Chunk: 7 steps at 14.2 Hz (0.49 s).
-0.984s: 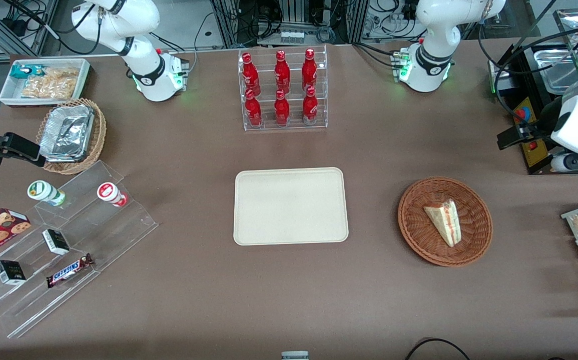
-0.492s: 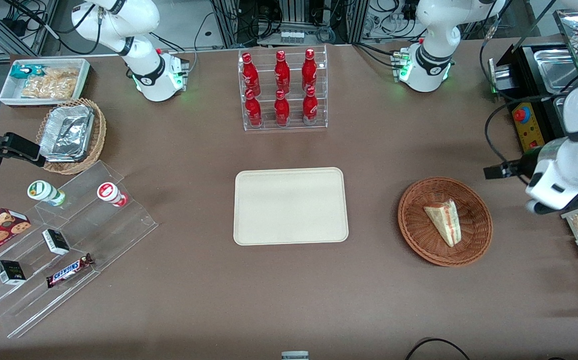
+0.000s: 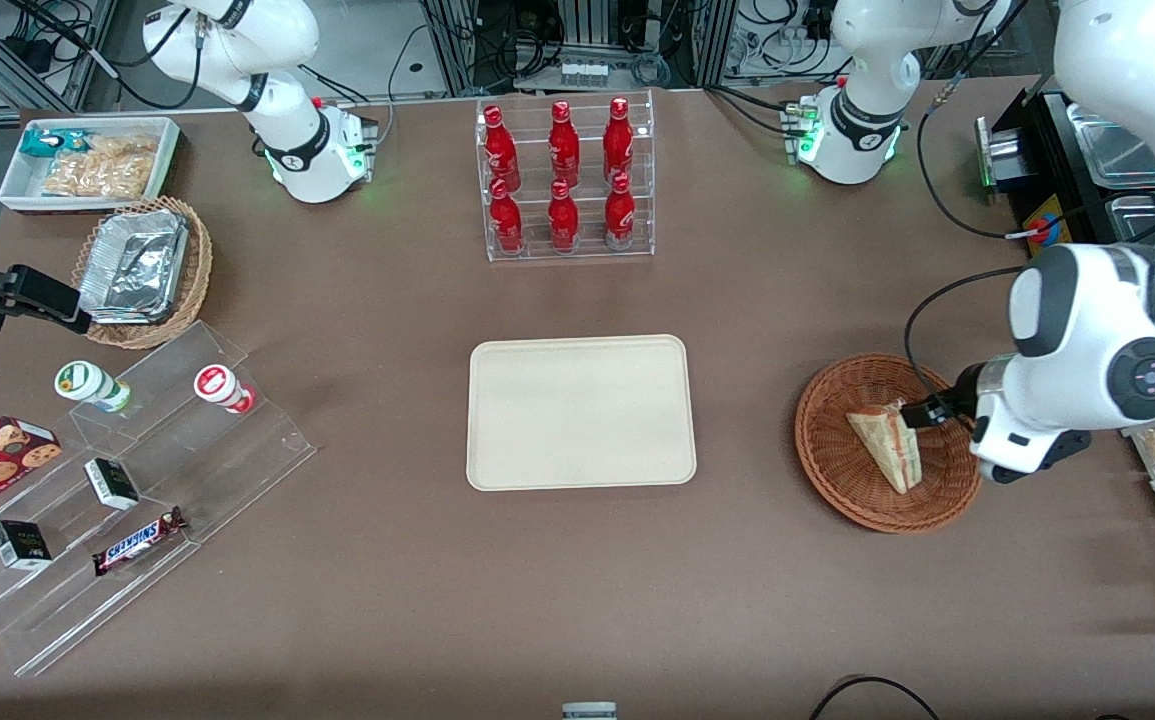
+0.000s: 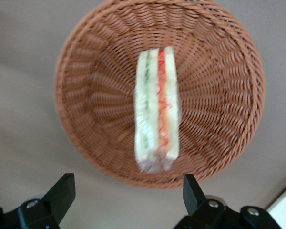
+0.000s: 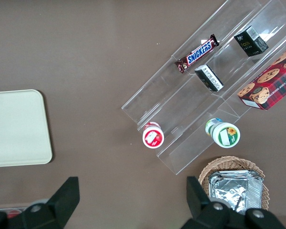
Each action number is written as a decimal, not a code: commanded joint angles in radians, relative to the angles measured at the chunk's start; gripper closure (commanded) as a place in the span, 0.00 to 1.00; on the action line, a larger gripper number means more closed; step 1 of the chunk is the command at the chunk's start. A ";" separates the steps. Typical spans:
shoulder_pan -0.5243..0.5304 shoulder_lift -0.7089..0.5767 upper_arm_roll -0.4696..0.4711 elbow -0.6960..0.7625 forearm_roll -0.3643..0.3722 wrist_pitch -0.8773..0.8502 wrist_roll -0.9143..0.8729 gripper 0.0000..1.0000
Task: Place sandwich from basket to tray
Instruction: 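Lower the left gripper onto the wrapped sandwich and close on it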
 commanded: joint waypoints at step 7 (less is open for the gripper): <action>-0.017 0.114 0.002 -0.071 0.000 0.219 -0.057 0.00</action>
